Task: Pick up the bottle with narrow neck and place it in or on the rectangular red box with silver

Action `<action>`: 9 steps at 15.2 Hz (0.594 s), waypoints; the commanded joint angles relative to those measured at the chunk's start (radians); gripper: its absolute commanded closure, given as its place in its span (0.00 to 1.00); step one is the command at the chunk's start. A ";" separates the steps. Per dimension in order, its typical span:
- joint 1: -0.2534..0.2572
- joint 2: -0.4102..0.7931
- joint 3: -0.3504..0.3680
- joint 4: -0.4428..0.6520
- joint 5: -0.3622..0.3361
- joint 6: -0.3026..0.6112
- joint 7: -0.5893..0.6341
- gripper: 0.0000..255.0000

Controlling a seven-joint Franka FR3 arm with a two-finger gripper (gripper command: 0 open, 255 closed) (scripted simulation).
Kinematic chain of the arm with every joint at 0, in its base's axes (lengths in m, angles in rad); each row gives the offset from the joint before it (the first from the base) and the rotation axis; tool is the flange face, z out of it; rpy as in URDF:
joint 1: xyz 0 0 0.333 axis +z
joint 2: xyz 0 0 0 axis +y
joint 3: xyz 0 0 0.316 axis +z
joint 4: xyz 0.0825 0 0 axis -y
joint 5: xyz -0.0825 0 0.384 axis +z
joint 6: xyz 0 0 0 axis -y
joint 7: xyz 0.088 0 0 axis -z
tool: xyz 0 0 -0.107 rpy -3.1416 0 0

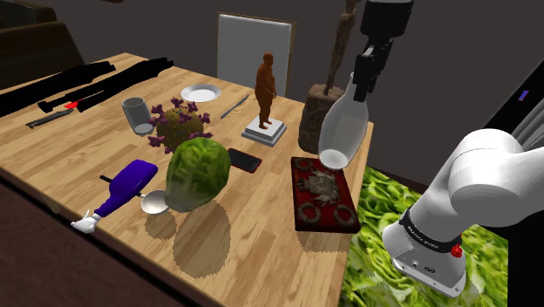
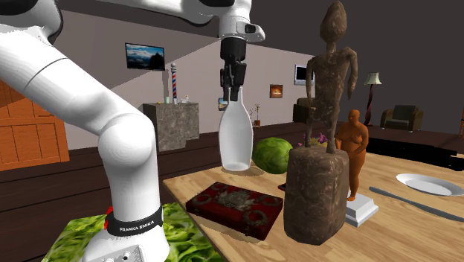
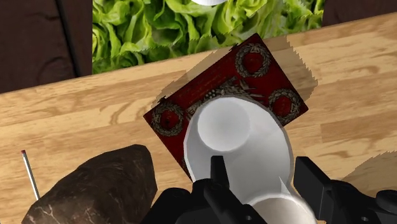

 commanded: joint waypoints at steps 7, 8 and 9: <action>0.003 -0.023 0.005 -0.120 0.006 0.098 0.000 1.00; 0.004 -0.025 0.006 -0.134 0.006 0.110 0.000 1.00; 0.004 -0.027 0.007 -0.149 0.007 0.123 0.000 1.00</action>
